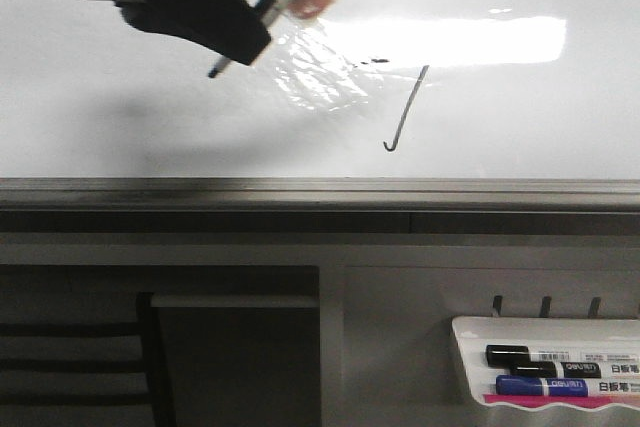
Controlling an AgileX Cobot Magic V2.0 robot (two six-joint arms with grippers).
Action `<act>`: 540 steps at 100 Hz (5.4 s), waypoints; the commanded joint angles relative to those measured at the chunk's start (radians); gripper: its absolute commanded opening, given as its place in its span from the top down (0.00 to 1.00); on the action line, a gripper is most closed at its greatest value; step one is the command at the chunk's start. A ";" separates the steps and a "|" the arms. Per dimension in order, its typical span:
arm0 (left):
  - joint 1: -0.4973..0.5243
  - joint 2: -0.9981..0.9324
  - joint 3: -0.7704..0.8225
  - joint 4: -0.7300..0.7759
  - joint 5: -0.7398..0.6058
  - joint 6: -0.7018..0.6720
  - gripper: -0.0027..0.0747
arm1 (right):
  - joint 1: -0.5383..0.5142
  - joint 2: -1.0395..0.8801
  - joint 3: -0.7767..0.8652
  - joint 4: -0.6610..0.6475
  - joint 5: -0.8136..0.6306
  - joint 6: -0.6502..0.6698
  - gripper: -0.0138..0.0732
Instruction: Write number 7 on whiteboard
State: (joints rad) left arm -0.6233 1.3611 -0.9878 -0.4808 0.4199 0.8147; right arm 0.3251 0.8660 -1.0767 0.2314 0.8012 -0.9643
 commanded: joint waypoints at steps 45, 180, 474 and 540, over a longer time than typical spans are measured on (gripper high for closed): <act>0.648 -0.112 -0.034 -0.017 0.156 -0.307 0.99 | -0.050 -0.037 0.013 0.007 -0.006 0.016 0.54; 0.705 -0.057 -0.037 -0.024 0.182 -0.298 0.53 | -0.050 -0.045 0.035 -0.001 -0.014 0.024 0.54; 0.588 -1.394 1.023 0.524 -0.441 -0.977 0.99 | -0.050 -0.456 0.536 -0.337 -0.387 1.061 0.92; 0.588 -1.394 1.023 0.505 -0.445 -0.976 0.99 | -0.050 -0.456 0.536 -0.337 -0.387 1.061 0.92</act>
State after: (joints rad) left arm -0.0321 -0.0047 0.0000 0.0243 0.0598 -0.1518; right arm 0.2792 0.4066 -0.5157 -0.0976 0.4908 0.0994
